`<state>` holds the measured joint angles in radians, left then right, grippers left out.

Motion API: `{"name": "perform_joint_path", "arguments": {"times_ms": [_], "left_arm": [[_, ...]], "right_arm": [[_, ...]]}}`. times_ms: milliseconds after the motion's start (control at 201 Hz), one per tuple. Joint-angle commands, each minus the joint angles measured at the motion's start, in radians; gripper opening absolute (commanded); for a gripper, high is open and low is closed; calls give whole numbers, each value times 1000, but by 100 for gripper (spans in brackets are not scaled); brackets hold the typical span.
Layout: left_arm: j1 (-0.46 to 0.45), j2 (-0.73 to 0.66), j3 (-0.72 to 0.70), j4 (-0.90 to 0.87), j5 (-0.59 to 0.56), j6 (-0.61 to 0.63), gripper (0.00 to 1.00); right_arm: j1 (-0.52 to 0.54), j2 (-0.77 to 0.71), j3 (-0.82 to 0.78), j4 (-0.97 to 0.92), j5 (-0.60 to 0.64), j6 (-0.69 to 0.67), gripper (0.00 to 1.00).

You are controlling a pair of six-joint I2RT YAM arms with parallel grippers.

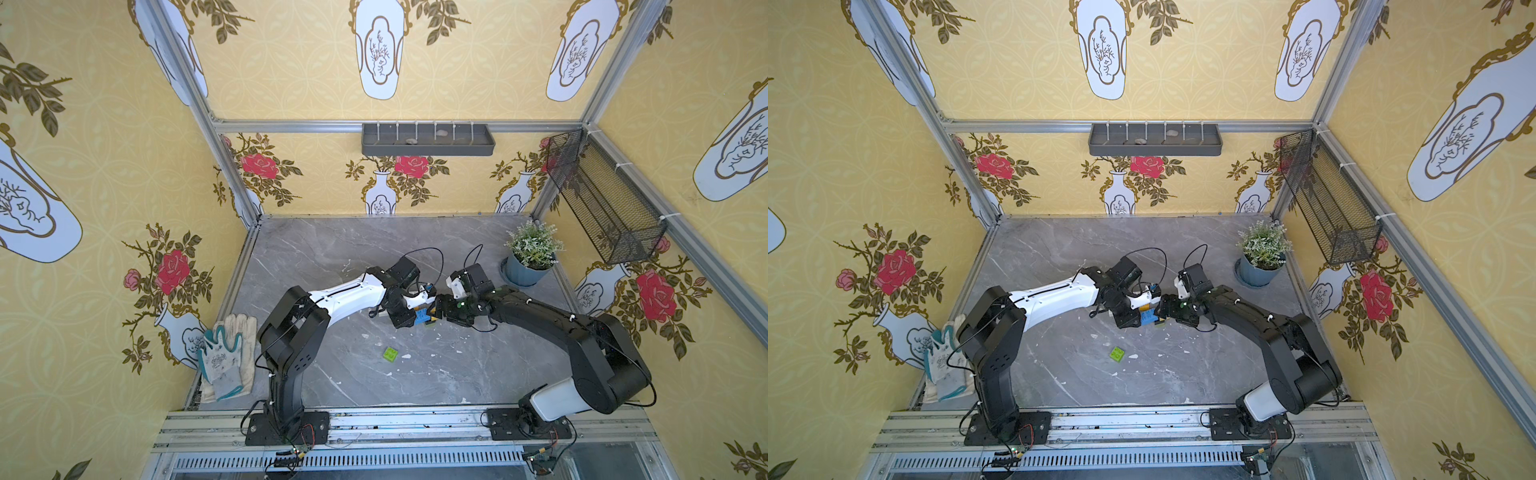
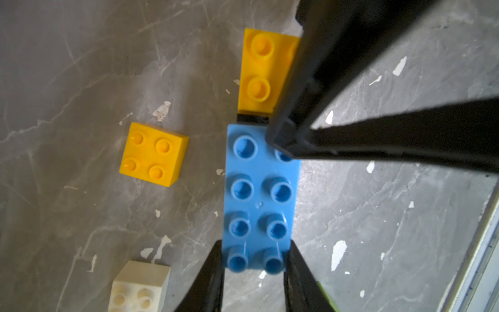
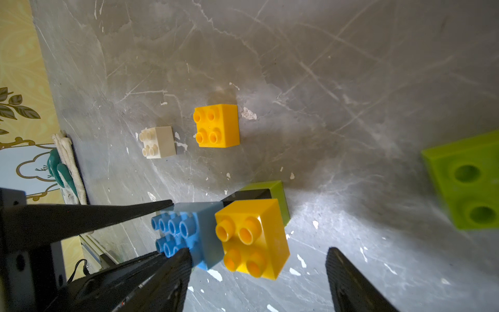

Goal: Assemble the number 4 with lego
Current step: Assemble the lego brick with the lego brick.

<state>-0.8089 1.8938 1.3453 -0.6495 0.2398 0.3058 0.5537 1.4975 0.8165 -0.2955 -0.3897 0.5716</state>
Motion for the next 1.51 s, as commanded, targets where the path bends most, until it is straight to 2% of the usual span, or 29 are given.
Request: {"name": "perform_joint_path", "arguments": {"times_ms": [0, 627, 817, 951, 1086, 1145, 1320, 1504], "left_arm": [[-4, 6, 9, -6, 24, -6, 0], [-21, 45, 19, -1, 35, -30, 0], [-24, 40, 18, 2, 19, -25, 0], [-27, 38, 22, 1, 4, -19, 6], [-29, 44, 27, -5, -3, -14, 7], [-29, 47, 31, -9, -4, -13, 11], [-31, 44, 37, -13, -12, -6, 19], [-30, 51, 56, -25, -13, -1, 22]], "right_arm": [[1, -1, -2, 24, -5, -9, 80], [1, 28, 1, 1, 30, -6, 79], [2, 58, -7, -26, 61, -2, 66], [7, 60, -26, -39, 81, 2, 61], [13, 61, -44, -59, 118, 4, 60], [13, 71, -46, -79, 144, 6, 60], [9, 87, -83, -66, 153, 26, 56], [6, 93, -100, -61, 161, 40, 52]]}}
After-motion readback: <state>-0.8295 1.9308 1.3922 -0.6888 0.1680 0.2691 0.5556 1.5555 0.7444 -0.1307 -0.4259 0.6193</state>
